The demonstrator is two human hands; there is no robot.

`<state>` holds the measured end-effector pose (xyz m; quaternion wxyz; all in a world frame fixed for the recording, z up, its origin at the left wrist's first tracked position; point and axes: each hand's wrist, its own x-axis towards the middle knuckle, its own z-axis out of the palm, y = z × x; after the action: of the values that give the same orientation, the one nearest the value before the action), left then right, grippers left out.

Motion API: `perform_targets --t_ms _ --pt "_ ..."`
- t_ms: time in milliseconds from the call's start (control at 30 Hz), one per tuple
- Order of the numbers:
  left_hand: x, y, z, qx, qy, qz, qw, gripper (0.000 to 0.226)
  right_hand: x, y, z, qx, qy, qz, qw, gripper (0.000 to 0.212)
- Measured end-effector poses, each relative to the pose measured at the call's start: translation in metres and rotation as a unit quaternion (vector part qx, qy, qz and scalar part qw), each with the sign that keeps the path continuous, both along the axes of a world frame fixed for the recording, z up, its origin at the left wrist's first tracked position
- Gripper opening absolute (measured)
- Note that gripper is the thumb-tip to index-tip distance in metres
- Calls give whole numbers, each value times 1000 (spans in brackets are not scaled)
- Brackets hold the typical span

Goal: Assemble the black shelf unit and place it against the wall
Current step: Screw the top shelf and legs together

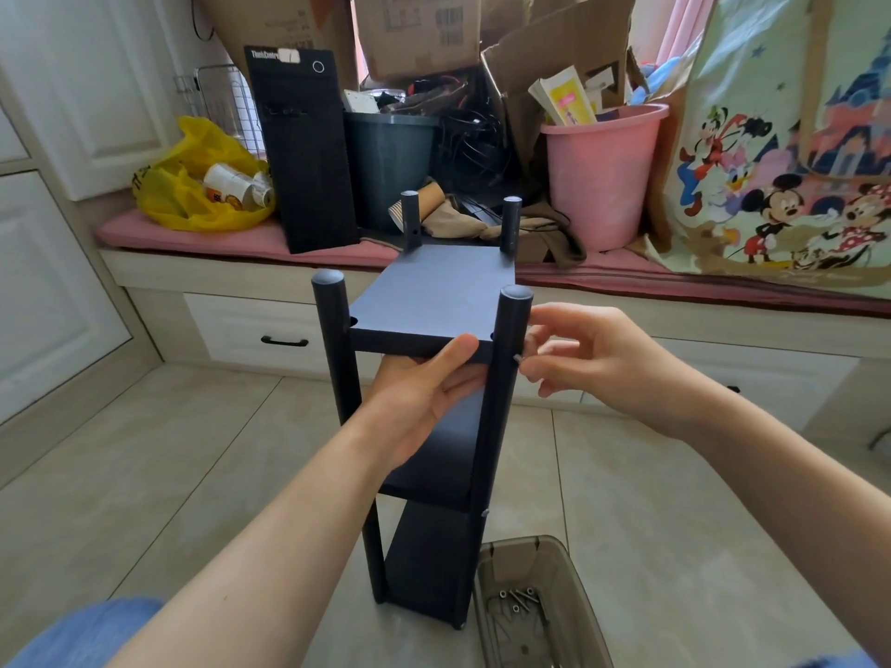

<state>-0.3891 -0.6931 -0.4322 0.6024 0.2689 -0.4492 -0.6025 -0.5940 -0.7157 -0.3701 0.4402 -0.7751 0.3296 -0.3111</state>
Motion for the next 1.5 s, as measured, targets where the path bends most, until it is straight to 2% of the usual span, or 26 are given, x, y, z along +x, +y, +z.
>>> perform_targets --t_ms 200,500,633,833,1000,1133,1233,1400,1500 --pt "3 -1 2 -1 -20 -7 1000 63 3 -3 -3 -18 5 -28 999 42" --pt "1 -5 4 -5 -12 4 1000 55 3 -6 -9 -31 -19 -28 999 41" --pt "0 -6 4 -3 -17 7 1000 62 3 -7 -10 -40 -19 -35 998 40" --pt "1 -7 3 0 -26 -4 1000 65 -2 -13 -9 -1 -31 -37 999 39" --pt "1 -5 2 -4 -33 -10 999 63 2 -11 -13 -20 -53 -52 997 35" --pt "3 -3 2 0 -41 -7 999 72 6 -7 -17 -27 -78 -59 995 34" --pt "5 -1 3 11 -41 -11 999 73 7 -7 -18 16 -73 -59 995 32" --pt "4 3 5 55 -43 7 998 60 8 -10 -19 114 -100 -59 987 34" --pt "1 9 8 94 -107 42 989 58 7 -12 -18 164 -138 -29 976 35"
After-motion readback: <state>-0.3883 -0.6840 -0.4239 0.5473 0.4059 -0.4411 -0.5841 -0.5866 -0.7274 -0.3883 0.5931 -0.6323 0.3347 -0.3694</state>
